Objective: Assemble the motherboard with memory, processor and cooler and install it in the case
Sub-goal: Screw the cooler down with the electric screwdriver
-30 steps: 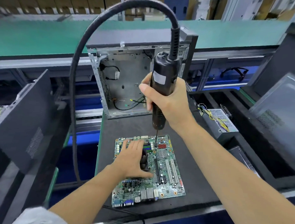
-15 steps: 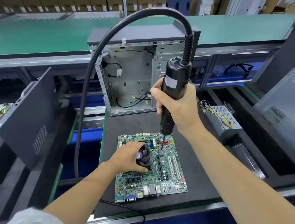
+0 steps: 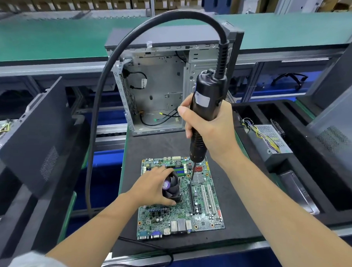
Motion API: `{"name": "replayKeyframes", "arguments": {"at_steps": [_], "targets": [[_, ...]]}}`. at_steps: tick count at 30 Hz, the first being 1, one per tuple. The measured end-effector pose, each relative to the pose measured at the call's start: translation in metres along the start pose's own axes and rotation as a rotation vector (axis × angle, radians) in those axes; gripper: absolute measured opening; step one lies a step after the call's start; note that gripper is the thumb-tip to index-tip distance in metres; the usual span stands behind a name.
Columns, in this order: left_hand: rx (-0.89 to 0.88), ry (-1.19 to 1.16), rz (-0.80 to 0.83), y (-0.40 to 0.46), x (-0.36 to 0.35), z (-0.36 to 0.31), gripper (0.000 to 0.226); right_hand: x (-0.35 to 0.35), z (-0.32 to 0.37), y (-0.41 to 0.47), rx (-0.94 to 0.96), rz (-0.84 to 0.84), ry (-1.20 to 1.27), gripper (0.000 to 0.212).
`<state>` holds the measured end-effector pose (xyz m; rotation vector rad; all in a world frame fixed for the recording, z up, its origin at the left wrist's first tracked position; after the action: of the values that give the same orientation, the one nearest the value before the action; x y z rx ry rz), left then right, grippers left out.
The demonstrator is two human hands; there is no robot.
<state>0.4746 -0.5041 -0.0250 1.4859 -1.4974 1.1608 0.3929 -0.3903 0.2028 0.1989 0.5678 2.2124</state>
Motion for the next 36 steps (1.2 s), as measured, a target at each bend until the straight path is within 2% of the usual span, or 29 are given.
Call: {"name": "replayKeyframes", "arguments": {"at_steps": [6,10,13,16,22,27,32,36], "targets": [[0.016,-0.074,-0.019,-0.002,0.002,-0.001,0.101,0.0,0.002,0.0,-0.006,0.001,-0.013,0.01],[0.052,-0.301,0.037,-0.014,0.002,0.016,0.122,-0.007,0.005,-0.001,-0.003,0.017,-0.008,0.009],[0.12,-0.335,0.085,-0.033,0.001,0.039,0.128,-0.022,0.008,-0.002,0.003,0.048,0.026,0.009],[0.161,-0.405,0.079,-0.052,-0.005,0.048,0.122,-0.043,0.015,-0.003,0.032,0.107,0.052,0.011],[0.197,-0.661,-0.077,-0.059,-0.007,0.038,0.099,-0.086,0.016,-0.006,0.017,0.156,0.148,0.016],[0.26,-0.858,-0.166,-0.059,-0.023,0.035,0.096,-0.107,0.001,-0.012,-0.016,0.157,0.161,0.019],[0.274,-0.872,-0.152,-0.061,-0.029,0.032,0.071,-0.112,-0.014,-0.017,-0.051,0.143,0.162,0.016],[0.276,-0.913,-0.193,-0.06,-0.031,0.033,0.072,-0.115,-0.014,-0.017,-0.042,0.155,0.158,0.016]]}}
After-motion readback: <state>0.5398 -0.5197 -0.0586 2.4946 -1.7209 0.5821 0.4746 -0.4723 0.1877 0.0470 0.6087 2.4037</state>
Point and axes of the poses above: each hand's wrist, its own y-axis towards the middle knuckle, its own x-axis out of the back of the hand, z = x × y, the point moved 7 cm from there along y, towards the middle knuckle, and after that the axes turned 1 degree about -y, right-handed, at the moved point
